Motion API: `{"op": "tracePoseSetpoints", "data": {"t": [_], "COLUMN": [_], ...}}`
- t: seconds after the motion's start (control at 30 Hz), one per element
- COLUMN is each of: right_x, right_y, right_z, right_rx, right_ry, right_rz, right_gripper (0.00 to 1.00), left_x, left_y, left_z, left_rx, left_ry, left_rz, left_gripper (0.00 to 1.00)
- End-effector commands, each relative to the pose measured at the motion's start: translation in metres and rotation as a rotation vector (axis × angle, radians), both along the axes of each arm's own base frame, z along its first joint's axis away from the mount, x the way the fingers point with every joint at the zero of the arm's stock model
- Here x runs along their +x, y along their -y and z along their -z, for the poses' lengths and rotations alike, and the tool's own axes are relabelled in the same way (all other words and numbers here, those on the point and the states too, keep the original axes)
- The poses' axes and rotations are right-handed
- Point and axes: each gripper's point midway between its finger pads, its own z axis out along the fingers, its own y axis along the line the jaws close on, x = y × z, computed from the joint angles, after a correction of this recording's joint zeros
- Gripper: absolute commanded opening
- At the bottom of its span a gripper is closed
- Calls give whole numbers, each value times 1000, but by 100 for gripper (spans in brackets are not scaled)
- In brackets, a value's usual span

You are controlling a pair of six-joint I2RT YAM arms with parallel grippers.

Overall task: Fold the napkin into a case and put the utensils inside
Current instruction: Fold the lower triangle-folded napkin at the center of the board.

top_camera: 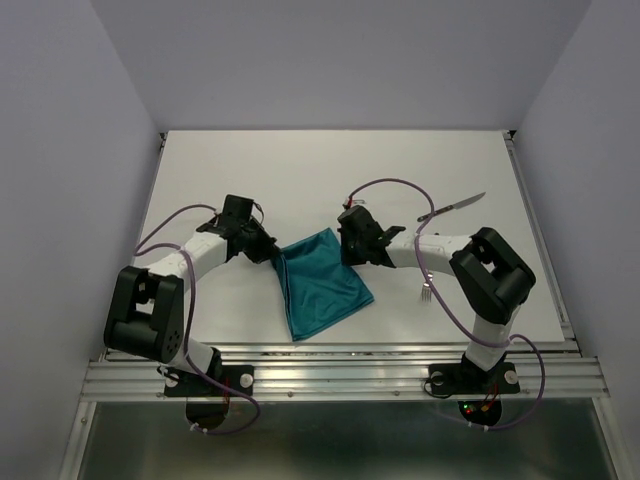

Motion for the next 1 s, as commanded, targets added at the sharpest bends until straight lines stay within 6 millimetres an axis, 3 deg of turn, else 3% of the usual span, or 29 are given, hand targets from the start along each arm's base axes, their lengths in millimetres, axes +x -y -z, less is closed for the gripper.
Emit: {"op": "tracePoseSetpoints", "data": {"t": [0.0,0.63,0.97], "right_x": [-15,-28,-33], "right_y": [6,5,6], "right_z": [26,42,45], "right_rx": [-32,-16,-15], "right_ry": [-73,-127,-143], "right_rz": [-24,-46,-56], "right_gripper": [3,3,3], "left_x": [17,35,47], "left_y": [7,10,10], "left_z": [-13,1,-1], "left_rx": [-18,-4,11], "left_ry": [36,-2,2], "left_rz": [-16,-51,-70], "left_gripper": [0,0,0]}}
